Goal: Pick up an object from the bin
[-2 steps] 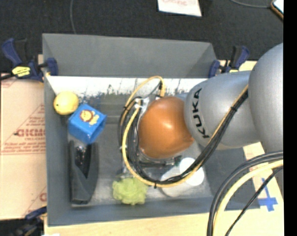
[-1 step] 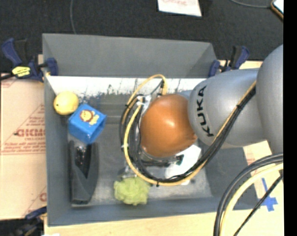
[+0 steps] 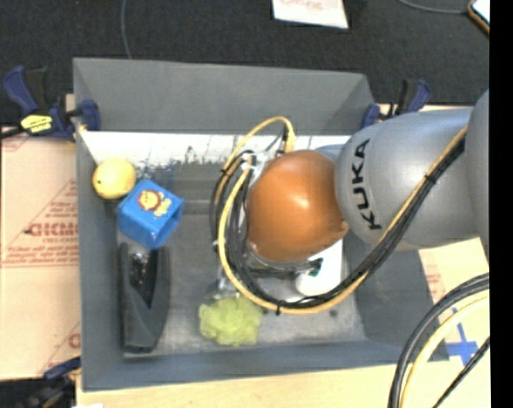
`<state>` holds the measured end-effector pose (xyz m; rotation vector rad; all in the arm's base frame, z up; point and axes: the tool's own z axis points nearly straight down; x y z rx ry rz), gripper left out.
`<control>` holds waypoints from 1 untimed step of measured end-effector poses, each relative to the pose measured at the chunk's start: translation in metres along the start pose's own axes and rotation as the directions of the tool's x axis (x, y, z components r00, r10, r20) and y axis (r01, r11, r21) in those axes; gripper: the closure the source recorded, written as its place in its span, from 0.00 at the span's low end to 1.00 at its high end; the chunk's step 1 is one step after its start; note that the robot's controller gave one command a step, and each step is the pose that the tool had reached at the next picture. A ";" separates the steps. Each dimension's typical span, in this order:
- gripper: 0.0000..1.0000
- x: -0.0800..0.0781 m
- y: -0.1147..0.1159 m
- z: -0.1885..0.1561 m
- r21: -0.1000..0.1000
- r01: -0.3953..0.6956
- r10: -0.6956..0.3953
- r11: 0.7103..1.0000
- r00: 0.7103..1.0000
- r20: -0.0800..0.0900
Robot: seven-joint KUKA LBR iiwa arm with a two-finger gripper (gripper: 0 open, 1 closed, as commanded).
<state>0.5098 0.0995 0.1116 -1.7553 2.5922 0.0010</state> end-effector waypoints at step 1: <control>1.00 0.001 0.002 -0.025 -0.007 -0.001 0.001 1.000 1.000 -0.004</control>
Offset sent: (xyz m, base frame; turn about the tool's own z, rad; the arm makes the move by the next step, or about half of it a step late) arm -0.0014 -0.0001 0.0367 0.0008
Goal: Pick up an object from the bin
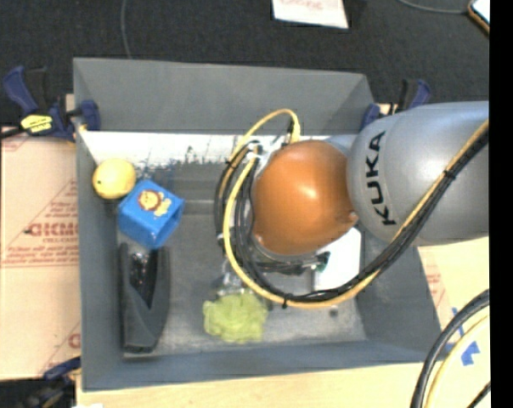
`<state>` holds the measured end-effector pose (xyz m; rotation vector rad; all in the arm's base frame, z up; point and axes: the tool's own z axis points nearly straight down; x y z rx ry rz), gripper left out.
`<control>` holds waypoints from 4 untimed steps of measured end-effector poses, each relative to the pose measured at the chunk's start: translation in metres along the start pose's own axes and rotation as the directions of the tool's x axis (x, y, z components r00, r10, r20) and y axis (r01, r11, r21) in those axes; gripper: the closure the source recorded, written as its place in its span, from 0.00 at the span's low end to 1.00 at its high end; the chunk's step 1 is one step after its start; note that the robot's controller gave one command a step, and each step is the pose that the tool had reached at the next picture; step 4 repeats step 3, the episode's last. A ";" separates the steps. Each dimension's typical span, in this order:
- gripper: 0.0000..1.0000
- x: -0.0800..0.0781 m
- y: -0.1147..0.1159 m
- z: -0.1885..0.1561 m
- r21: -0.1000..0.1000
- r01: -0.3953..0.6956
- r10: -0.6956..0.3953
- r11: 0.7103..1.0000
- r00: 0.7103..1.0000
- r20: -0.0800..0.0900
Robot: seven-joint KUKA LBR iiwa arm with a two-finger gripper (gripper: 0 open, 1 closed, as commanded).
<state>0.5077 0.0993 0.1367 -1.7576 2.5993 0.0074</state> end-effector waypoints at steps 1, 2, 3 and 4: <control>1.00 -0.001 -0.002 -0.020 0.008 -0.003 0.003 1.000 1.000 0.006; 1.00 -0.001 -0.002 -0.032 0.006 -0.005 0.005 1.000 1.000 0.005; 1.00 -0.001 -0.002 -0.054 0.007 -0.008 0.008 1.000 1.000 0.006; 1.00 -0.001 -0.002 -0.054 0.007 -0.008 0.008 1.000 1.000 0.006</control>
Offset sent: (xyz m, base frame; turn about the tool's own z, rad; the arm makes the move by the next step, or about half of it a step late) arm 0.0021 0.0001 0.0407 0.0017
